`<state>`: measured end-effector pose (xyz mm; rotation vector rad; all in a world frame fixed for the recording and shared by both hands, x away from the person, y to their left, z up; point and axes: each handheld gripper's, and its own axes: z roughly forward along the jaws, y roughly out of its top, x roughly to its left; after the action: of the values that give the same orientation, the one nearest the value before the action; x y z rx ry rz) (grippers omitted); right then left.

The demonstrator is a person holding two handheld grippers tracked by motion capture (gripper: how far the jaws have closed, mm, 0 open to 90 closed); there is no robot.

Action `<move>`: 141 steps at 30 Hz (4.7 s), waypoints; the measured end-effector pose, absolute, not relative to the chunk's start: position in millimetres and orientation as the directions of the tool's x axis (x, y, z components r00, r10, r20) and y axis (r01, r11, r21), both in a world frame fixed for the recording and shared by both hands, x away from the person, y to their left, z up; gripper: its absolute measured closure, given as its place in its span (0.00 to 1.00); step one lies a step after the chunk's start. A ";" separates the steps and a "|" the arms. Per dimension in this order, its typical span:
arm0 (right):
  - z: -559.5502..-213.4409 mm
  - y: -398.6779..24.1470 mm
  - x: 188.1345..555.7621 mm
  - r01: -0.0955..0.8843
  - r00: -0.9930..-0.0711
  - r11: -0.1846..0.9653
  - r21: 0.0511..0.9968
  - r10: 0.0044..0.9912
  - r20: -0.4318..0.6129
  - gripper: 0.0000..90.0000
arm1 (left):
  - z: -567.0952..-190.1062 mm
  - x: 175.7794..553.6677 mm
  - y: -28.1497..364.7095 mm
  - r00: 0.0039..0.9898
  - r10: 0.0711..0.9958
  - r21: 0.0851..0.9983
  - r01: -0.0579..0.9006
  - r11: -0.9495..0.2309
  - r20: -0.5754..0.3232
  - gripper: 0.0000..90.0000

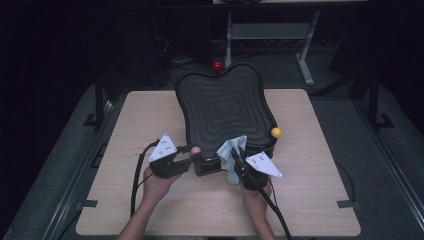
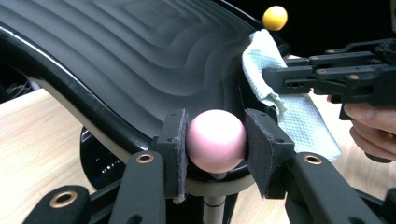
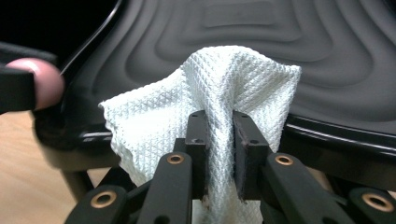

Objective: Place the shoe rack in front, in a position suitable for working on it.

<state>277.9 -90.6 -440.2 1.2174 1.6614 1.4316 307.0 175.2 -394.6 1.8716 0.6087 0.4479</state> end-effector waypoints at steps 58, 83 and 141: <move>-442.7 -72.7 269.0 0.249 -0.444 0.044 0.968 0.893 0.074 0.87 | -390.5 310.4 184.5 0.805 0.593 0.930 0.200 -0.309 0.024 0.66; -472.9 -38.7 294.3 0.475 -0.521 0.259 0.841 0.853 0.032 0.89 | -391.3 309.3 178.8 0.808 0.588 0.931 0.196 -0.308 0.025 0.67; -476.0 -157.6 327.4 0.547 -0.217 0.109 0.830 0.976 0.015 0.90 | -390.2 310.4 175.0 0.811 0.585 0.926 0.200 -0.319 0.026 0.67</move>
<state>327.4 -157.6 -476.0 1.4812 1.8316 0.9901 310.4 175.0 -390.2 1.8904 0.5925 0.4343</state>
